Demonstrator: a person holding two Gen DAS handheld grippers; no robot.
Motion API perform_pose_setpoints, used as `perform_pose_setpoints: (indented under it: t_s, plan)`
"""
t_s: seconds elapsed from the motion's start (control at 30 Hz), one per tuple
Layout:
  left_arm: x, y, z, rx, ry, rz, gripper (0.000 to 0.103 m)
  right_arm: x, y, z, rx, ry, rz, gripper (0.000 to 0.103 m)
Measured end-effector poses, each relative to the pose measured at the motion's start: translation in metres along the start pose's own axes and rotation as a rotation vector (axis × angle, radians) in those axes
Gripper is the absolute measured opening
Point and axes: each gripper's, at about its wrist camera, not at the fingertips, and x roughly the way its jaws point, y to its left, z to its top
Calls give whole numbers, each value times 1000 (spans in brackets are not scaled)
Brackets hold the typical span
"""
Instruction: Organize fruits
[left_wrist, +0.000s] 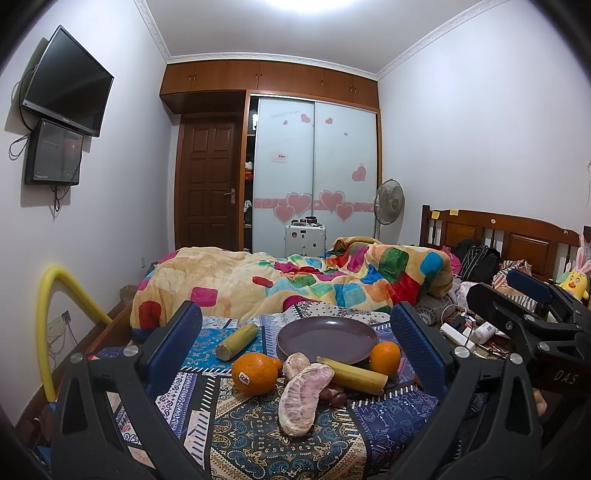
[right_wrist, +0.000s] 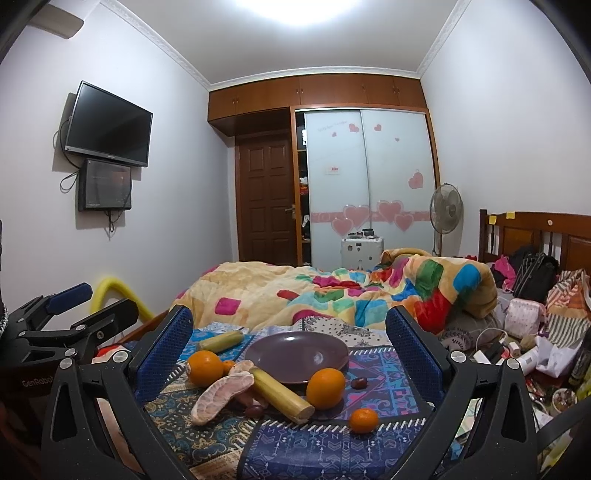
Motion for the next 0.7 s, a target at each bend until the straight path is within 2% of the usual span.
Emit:
perform_pose_setpoints:
  t_s: [0.7]
  plan:
    - [-1,4,-1,-3,-1,5,103,-1,0,1,8,4,3,103]
